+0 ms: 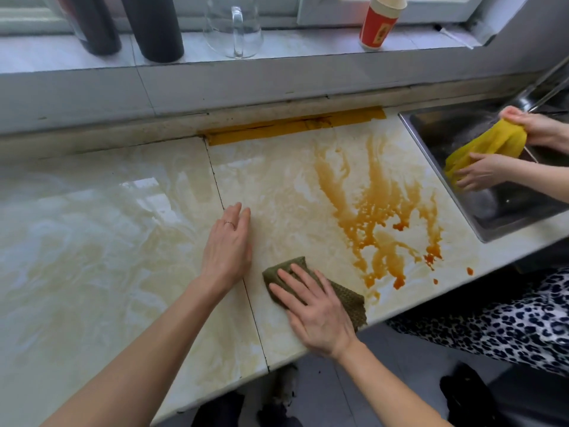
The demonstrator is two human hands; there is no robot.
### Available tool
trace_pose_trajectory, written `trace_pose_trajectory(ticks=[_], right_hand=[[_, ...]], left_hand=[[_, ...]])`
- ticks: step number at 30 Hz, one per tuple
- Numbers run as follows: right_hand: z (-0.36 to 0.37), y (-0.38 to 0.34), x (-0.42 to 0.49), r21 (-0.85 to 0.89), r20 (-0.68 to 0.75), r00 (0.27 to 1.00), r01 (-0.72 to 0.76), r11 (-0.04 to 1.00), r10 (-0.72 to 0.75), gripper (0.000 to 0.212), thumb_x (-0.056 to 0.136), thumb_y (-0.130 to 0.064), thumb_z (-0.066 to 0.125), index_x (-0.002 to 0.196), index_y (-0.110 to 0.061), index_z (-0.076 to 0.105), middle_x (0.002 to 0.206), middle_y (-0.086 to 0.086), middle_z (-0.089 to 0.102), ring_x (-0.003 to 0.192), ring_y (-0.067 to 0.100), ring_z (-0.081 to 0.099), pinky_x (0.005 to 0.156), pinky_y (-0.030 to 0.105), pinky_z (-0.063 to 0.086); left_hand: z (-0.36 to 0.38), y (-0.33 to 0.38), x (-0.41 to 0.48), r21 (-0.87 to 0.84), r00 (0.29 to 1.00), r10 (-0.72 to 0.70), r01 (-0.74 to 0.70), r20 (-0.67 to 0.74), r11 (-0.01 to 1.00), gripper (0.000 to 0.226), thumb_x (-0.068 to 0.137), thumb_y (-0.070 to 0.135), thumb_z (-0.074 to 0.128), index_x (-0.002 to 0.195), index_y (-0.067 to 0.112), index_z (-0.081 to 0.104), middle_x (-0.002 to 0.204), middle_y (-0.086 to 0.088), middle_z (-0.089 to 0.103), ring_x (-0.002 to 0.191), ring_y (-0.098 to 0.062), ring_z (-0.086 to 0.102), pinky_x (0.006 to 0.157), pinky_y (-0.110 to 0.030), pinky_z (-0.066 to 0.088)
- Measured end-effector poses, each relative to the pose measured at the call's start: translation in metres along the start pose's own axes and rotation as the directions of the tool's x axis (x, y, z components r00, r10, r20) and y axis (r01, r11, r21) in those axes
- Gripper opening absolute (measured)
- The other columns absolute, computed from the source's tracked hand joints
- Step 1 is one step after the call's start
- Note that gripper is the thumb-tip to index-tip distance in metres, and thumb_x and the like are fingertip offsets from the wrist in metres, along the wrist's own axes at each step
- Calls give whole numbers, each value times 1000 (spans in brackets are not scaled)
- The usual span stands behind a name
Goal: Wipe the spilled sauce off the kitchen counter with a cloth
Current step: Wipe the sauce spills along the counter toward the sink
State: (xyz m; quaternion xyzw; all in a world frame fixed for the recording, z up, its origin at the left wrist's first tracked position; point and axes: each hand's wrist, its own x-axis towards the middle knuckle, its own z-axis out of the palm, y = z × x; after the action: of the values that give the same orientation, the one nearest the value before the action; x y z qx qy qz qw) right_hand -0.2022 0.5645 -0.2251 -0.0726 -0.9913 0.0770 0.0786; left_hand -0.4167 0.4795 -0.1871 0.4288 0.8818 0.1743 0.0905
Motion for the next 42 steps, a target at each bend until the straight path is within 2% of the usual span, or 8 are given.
trace_pose_trajectory(ticks=[8,13,18,22,26,33,39,42], right_hand=[[-9,44,-13,21,-65,954,-292,956,292,52,92,-35,48,143,-26,49,155,-1,38,147,22,26,114,56,25],[-3,33,-37,14,-55,998,11,1000,-10,53,92,-37,53,144,-26,49,155,-1,37,146,23,26,114,53,27],[-11,86,-57,-73,-16,971,236,969,-237,53,95,-40,52,146,-27,46,155,0,37,145,24,29,110,53,34],[-27,126,-57,-87,7,999,53,995,-52,52,98,-41,39,147,-28,42,157,-3,33,147,21,24,111,55,31],[-28,112,-57,-34,8,996,-89,995,90,50,100,-43,34,148,-30,41,158,-6,31,149,19,18,117,56,18],[-25,127,-66,-52,111,982,161,986,-154,51,101,-41,34,152,-34,31,160,-8,24,150,18,14,118,54,16],[-31,142,-56,-30,55,983,-171,985,173,50,100,-44,30,148,-36,37,158,-9,30,149,18,18,117,54,14],[-24,112,-53,5,20,977,-213,977,213,50,99,-45,33,148,-34,40,157,-6,31,148,21,19,117,53,13]], left_hand=[[21,34,-36,31,999,-37,37,0,999,58,88,4,42,144,3,26,152,-18,24,140,-31,24,114,-37,21],[32,51,-42,58,997,-71,70,1,996,57,91,7,42,145,4,24,153,-17,23,140,-30,23,116,-37,22],[36,60,-47,77,996,-86,84,23,993,63,90,1,40,147,4,14,155,-15,14,143,-27,16,118,-35,16],[36,60,-47,101,996,-86,82,39,992,72,87,-4,40,149,5,5,157,-13,6,145,-24,7,117,-30,7],[41,62,-48,123,995,-99,95,26,988,71,87,-4,41,148,4,7,156,-15,8,145,-26,9,118,-33,11],[39,65,-50,98,992,-122,118,41,988,70,88,-2,38,149,7,4,157,-10,4,145,-23,5,119,-32,8],[38,68,-48,111,989,-137,131,46,985,70,88,-1,39,149,6,5,157,-11,4,145,-23,5,118,-31,7],[38,71,-46,117,985,-164,158,46,981,68,89,1,38,148,5,4,157,-12,3,145,-24,5,118,-31,6]])
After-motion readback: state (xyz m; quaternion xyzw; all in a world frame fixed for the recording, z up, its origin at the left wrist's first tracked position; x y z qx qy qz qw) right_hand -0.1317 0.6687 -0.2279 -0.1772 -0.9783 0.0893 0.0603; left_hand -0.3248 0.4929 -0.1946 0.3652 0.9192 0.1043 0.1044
